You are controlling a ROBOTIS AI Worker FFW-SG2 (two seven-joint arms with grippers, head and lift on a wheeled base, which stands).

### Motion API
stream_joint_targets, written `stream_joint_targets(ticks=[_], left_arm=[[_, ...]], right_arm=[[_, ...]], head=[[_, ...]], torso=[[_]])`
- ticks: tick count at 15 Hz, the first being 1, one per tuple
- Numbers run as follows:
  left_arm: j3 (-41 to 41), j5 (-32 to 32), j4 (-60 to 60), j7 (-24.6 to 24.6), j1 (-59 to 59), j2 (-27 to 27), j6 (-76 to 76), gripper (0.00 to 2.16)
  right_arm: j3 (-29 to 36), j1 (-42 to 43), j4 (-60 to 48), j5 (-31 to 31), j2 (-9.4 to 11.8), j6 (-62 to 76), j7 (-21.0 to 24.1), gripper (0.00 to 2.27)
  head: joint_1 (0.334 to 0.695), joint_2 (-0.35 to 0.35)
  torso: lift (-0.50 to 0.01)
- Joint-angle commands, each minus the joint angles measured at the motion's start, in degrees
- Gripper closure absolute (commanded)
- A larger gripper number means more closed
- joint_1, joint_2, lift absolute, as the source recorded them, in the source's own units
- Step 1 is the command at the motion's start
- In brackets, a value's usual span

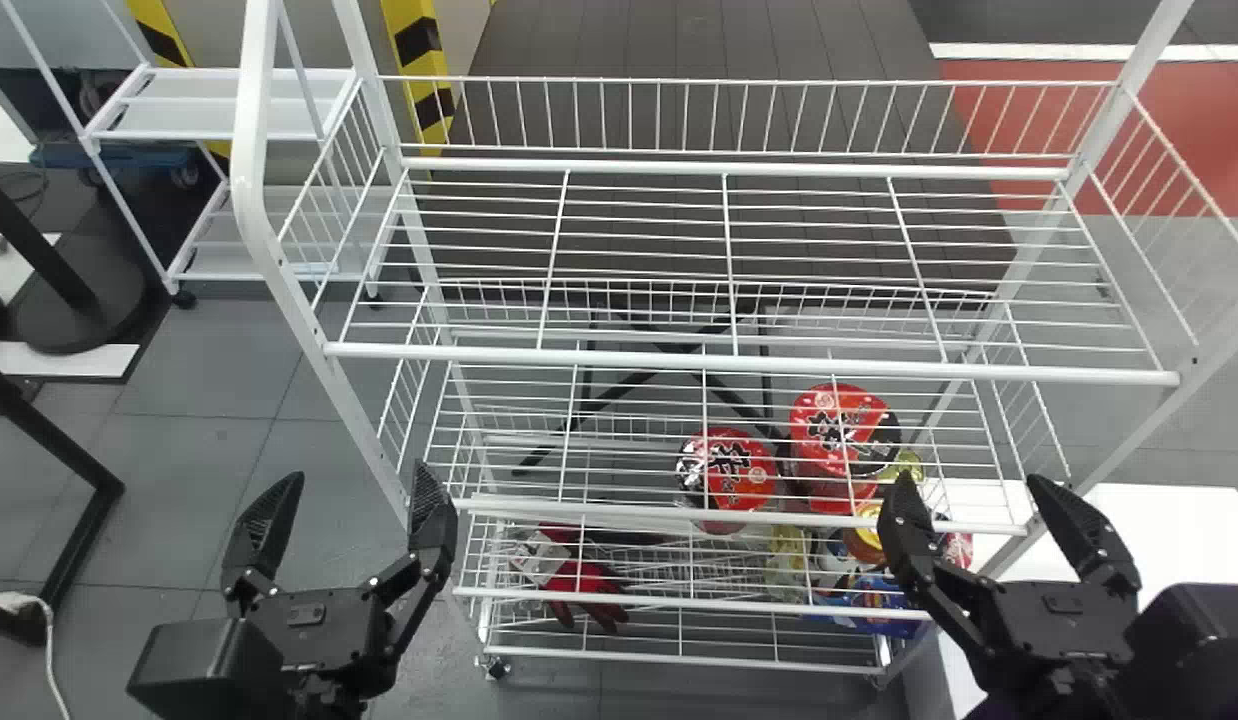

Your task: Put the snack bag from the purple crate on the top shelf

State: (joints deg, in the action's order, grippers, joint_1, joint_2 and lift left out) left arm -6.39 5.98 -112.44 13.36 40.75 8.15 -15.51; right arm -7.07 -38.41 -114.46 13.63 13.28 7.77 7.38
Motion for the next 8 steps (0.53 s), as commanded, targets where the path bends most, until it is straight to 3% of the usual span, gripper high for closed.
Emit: stream_joint_targets(ticks=[1, 8], left_arm=[[0.0, 0.0, -0.1, 0.0, 0.0, 0.1, 0.0, 0.12], [-0.2, 0.0, -0.1, 0.0, -0.1, 0.4, 0.4, 0.12]], right_arm=[[0.0, 0.0, -0.1, 0.0, 0.0, 0.0, 0.0, 0.01], [0.0, 0.0, -0.3, -0.3, 0.3, 0.0, -0.1, 0.01]], head=[[0.695, 0.031], [0.695, 0.029]], torso=[[-0.125], [-0.153]])
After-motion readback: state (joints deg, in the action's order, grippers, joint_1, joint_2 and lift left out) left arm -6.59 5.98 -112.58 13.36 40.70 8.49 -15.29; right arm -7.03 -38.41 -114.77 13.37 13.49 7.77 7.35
